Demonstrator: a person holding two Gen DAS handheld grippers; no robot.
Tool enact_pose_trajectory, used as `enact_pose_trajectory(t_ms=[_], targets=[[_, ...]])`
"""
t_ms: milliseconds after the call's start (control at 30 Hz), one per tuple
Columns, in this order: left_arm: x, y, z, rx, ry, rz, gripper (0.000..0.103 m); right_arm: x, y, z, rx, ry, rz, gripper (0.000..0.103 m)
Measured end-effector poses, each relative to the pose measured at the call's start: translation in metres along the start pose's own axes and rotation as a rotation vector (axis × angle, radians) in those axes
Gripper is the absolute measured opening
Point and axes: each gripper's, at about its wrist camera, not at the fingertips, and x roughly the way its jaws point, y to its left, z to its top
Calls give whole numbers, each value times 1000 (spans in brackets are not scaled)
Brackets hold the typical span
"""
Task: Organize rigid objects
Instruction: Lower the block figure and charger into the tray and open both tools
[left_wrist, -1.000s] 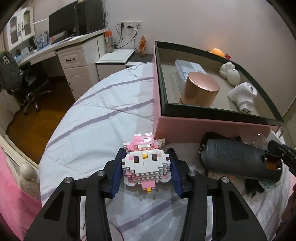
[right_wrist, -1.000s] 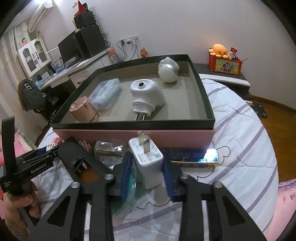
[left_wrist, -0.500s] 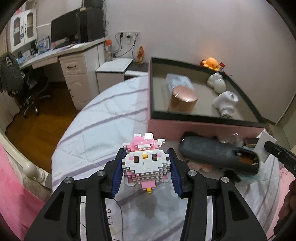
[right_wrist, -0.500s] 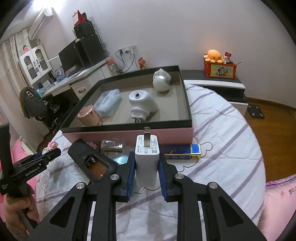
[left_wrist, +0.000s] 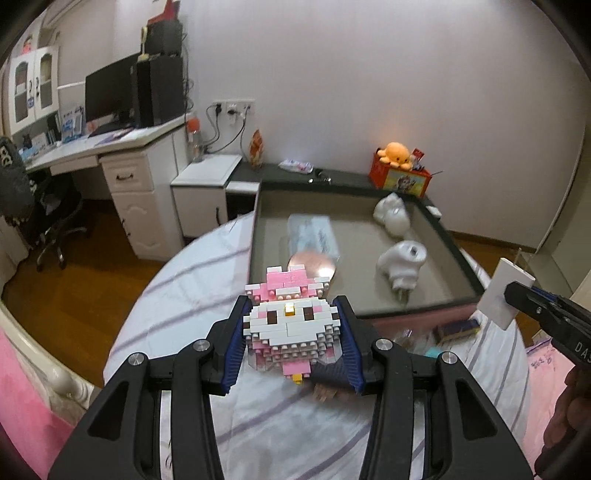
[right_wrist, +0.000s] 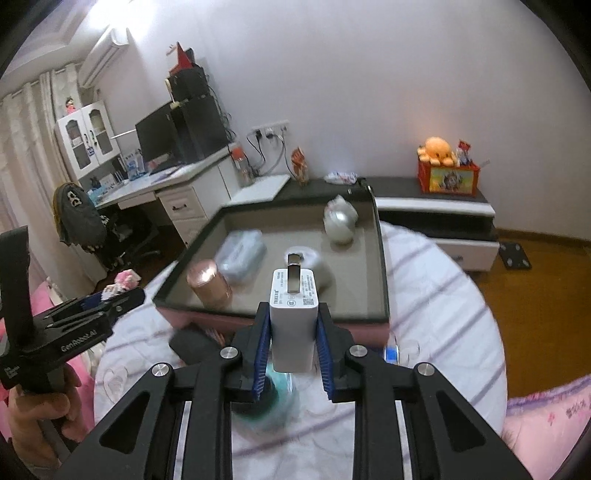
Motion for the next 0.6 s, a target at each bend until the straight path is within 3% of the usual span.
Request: enact_pose_trajectory(t_ms=[267,600], targets=[[36,-27,49,30,-3,-42,46,24,1,44,-20,-43,3,23],[133,-68,72,50,114,-84,46,101,-31,66,4,48,-53,24]])
